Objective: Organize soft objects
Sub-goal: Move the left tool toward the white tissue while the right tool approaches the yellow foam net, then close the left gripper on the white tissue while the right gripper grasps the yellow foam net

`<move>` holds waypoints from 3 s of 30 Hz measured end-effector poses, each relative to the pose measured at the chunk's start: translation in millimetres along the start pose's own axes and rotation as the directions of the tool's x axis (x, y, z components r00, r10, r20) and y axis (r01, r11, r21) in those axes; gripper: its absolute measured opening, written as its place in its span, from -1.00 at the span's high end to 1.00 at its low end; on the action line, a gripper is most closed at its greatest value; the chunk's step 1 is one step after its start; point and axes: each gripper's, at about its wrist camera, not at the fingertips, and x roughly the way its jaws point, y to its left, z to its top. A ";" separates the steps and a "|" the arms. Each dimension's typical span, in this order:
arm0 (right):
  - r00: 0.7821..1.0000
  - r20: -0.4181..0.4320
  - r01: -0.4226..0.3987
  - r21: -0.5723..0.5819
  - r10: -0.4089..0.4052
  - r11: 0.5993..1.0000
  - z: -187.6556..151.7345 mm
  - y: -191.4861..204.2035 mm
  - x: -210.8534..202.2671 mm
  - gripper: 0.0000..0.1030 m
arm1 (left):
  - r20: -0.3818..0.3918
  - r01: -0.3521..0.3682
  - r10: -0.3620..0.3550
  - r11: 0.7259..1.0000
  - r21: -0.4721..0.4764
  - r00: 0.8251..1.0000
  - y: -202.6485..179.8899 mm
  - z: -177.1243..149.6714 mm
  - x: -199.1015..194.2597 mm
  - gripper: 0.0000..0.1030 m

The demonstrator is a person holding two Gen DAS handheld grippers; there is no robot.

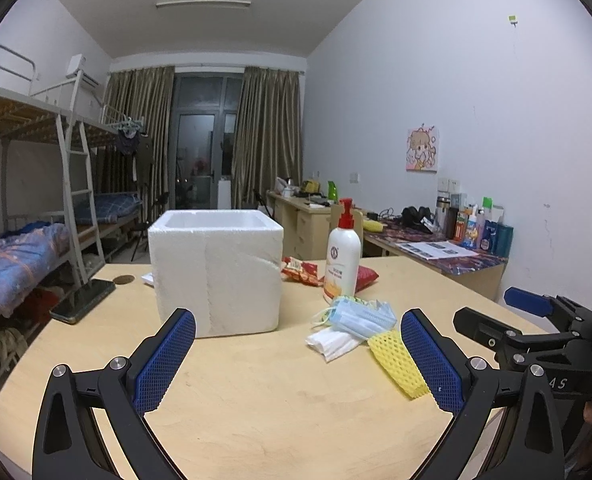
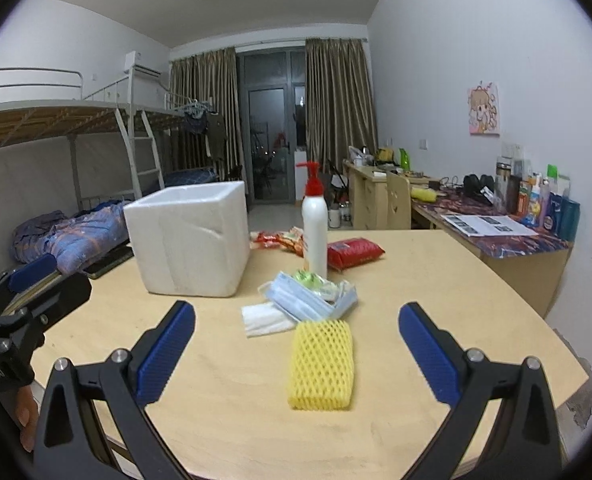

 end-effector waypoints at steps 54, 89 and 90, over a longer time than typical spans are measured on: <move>0.979 -0.204 0.006 0.009 -0.004 1.000 -25.8 -47.6 54.6 -1.00 | -0.406 0.292 -0.229 0.951 0.100 0.885 -32.0 2.8 156.0 -0.99; 0.910 -0.380 -0.194 -0.042 0.164 0.980 -39.9 -52.3 110.7 -0.59 | -0.582 0.334 -0.221 0.938 0.094 0.783 -35.3 -40.4 253.3 -0.52; 0.909 -0.383 -0.196 -0.042 0.166 0.980 -40.4 -52.7 111.4 -0.59 | -0.589 0.333 -0.215 0.938 0.097 0.779 -35.8 -41.4 255.0 -0.52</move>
